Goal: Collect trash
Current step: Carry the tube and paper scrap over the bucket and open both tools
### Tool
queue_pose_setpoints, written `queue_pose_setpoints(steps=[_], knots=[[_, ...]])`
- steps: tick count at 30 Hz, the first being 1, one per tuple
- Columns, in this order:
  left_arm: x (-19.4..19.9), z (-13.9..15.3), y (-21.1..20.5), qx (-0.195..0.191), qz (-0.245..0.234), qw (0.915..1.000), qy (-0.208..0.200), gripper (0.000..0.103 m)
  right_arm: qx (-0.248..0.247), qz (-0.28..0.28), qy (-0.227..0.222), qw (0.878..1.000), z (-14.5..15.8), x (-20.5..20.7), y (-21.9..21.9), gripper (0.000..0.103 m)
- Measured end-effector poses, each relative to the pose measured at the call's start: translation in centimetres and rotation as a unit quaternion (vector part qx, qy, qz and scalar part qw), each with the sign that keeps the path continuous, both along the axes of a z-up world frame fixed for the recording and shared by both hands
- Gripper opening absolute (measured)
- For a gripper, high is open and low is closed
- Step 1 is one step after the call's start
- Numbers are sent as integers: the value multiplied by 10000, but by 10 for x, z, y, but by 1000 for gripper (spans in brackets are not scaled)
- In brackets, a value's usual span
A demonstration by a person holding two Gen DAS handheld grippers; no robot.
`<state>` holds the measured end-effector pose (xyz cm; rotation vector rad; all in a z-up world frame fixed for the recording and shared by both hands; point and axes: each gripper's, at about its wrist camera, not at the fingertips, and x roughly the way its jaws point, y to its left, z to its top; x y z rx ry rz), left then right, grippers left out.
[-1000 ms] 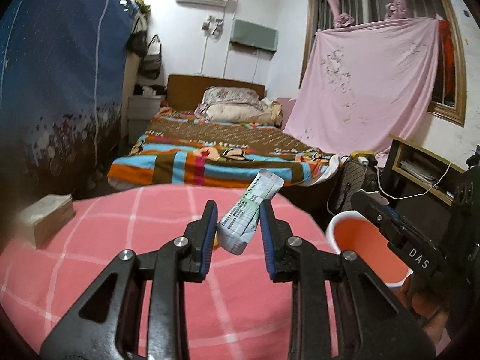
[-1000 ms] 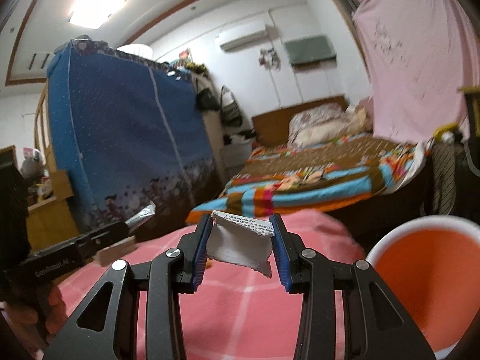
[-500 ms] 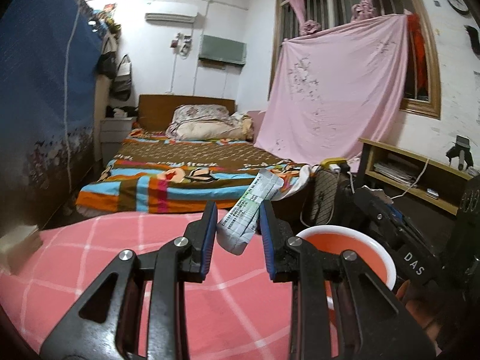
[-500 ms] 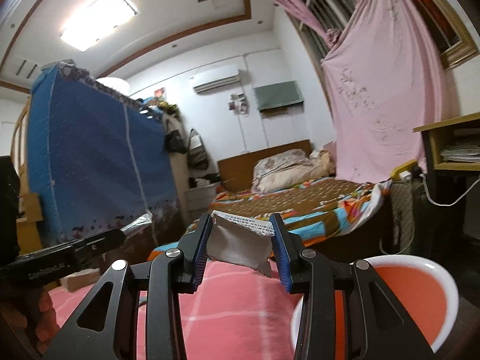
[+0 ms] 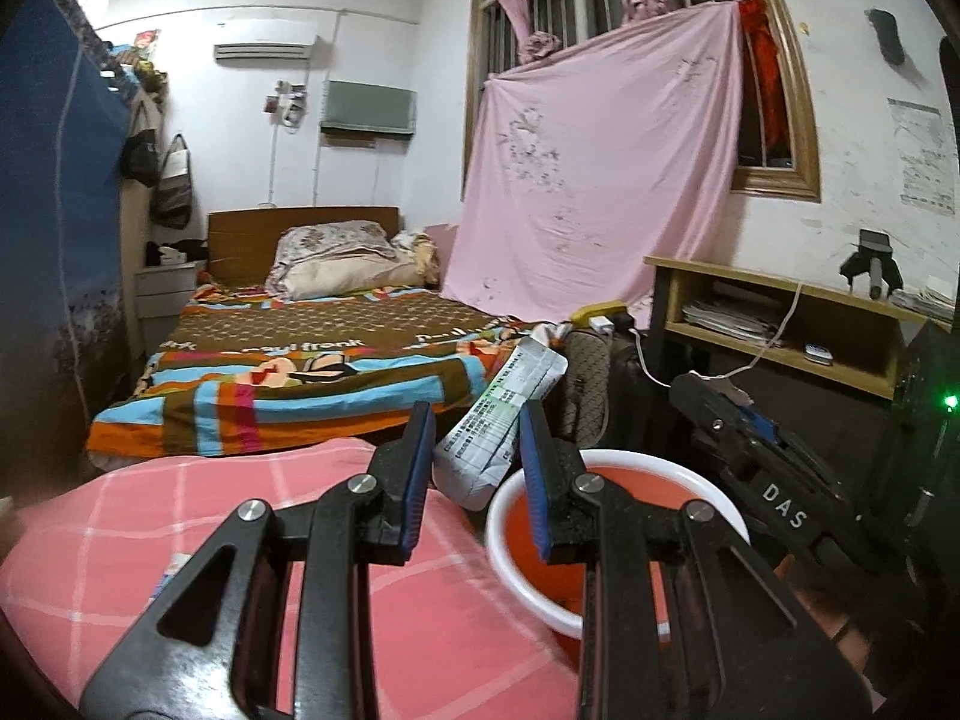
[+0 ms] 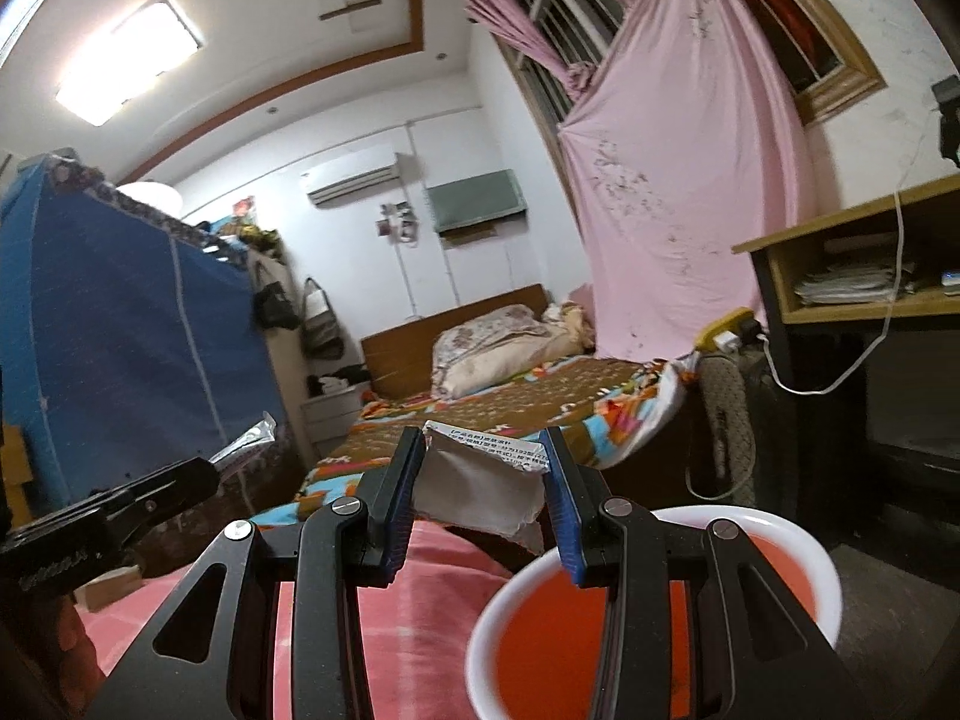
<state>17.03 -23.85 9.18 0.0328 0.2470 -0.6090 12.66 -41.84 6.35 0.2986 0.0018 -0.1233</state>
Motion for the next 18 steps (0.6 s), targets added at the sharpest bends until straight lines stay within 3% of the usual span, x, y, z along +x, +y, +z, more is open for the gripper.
queue_pose_setpoints(steps=[9,18], knots=[[7,-10,-36,91,-347,9990,261,11,235,-380,282,9986,-12,-3,-24,38],[22,-32,-59,227,-503,9943,908,11,426,-489,772,9949,-26,4,-38,39]])
